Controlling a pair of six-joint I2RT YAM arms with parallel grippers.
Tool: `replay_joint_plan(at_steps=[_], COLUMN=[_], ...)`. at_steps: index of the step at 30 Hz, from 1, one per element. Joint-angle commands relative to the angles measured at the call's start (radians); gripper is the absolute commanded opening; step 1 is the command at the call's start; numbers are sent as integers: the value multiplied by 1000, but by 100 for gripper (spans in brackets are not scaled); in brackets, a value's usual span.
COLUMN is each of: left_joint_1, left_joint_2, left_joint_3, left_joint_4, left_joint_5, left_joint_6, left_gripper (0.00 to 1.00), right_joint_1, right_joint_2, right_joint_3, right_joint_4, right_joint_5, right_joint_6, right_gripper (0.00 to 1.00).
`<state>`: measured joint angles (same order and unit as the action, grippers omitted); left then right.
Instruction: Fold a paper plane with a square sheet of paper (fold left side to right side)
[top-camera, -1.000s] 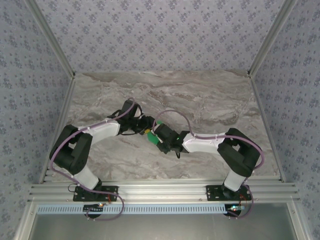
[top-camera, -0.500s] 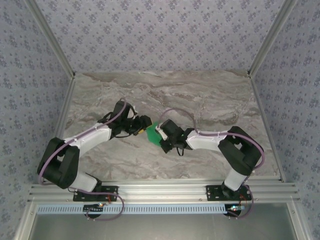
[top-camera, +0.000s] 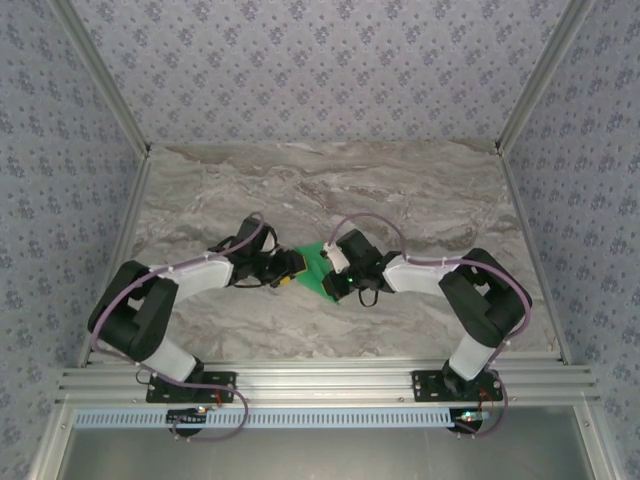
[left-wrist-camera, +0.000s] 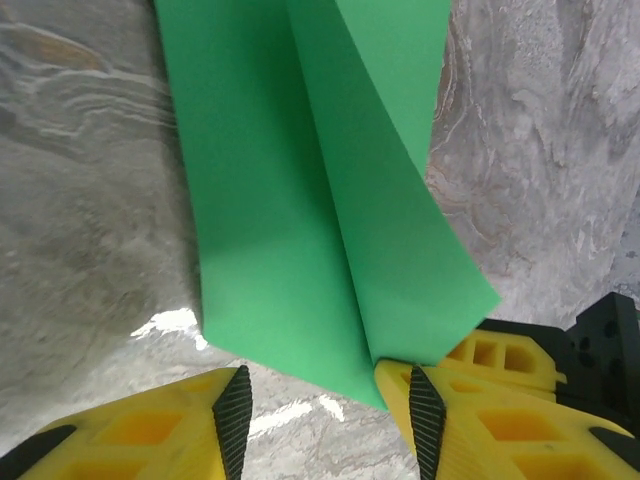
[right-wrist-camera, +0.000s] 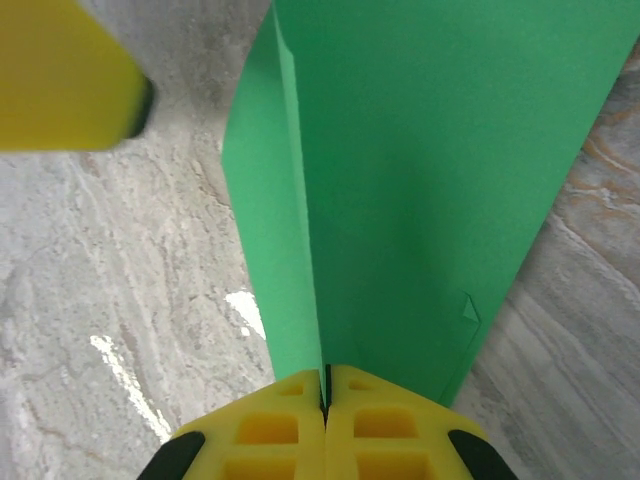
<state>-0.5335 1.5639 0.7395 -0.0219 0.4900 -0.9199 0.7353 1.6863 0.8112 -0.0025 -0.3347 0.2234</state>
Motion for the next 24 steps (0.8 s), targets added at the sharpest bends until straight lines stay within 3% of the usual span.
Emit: replay_joint_plan(at_steps=[1,19,24], left_joint_1=[-13,-42,-42], left_joint_2=[38,224,249], left_joint_3=[59,173,174], left_joint_4=[36,46,39], left_joint_5=[25,38,19], left_joint_6=[-7,-16,-19], left_gripper=[47,45,45], right_joint_1=[-17,-66,-76], right_joint_2=[2,48,50], right_joint_3=[-9,-17,-20], right_joint_4=[20,35,43], right_joint_5=[-81,-144,-167], right_joint_6=[30,56,61], right_gripper=[6,7,13])
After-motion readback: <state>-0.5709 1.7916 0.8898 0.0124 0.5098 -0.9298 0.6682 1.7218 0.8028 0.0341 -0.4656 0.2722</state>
